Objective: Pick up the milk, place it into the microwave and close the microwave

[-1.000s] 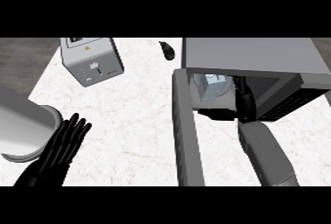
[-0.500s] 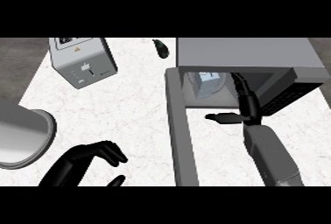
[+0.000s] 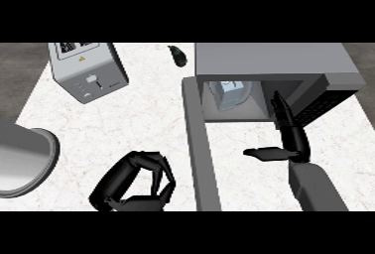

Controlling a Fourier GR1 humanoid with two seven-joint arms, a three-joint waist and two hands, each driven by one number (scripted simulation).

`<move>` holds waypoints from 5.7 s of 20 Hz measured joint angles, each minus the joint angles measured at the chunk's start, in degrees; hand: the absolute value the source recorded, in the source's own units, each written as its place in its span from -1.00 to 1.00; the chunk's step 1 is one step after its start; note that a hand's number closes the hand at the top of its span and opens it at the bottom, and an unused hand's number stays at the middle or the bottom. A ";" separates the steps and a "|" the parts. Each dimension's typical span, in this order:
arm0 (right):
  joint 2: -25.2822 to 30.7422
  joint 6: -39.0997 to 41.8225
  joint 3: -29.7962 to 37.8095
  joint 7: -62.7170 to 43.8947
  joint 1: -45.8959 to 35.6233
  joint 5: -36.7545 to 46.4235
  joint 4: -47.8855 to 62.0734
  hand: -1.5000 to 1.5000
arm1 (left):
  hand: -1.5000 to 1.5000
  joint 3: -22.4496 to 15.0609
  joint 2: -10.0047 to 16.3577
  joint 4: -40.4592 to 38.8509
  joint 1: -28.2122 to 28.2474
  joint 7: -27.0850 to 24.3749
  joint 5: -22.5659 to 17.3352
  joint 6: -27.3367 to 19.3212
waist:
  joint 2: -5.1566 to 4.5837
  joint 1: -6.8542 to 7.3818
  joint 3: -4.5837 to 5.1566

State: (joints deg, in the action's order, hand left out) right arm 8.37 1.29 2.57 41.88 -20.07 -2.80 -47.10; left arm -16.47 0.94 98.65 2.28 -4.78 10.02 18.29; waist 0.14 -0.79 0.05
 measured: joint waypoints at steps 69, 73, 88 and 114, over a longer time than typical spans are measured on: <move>21.94 25.15 3.26 -31.18 21.01 -36.35 -63.84 -1.00 | 1.00 -29.29 -0.97 -47.12 -52.06 -21.65 -57.00 -55.83 | -4.27 -16.36 0.23; 22.74 25.38 3.76 -31.90 20.37 -37.84 -64.23 -1.00 | 1.00 -29.35 -0.98 -47.48 -52.03 -23.80 -58.35 -55.93 | -4.33 -16.71 0.16; 25.05 25.03 5.79 -34.40 18.80 -42.45 -64.67 -1.00 | 1.00 -30.22 -0.97 -48.79 -52.29 -30.14 -62.37 -55.46 | -4.51 -17.22 0.01; 29.69 28.05 7.00 -38.22 15.84 -50.78 -64.65 -1.00 | 1.00 -32.50 -0.98 -50.63 -53.70 -36.06 -67.88 -54.60 | -4.77 -17.23 -0.12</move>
State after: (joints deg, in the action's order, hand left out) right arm 38.06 29.34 9.57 3.66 -4.23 -53.58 -111.75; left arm -48.97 -0.03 48.02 -51.42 -40.84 -57.87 -36.31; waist -4.63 -18.02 -0.08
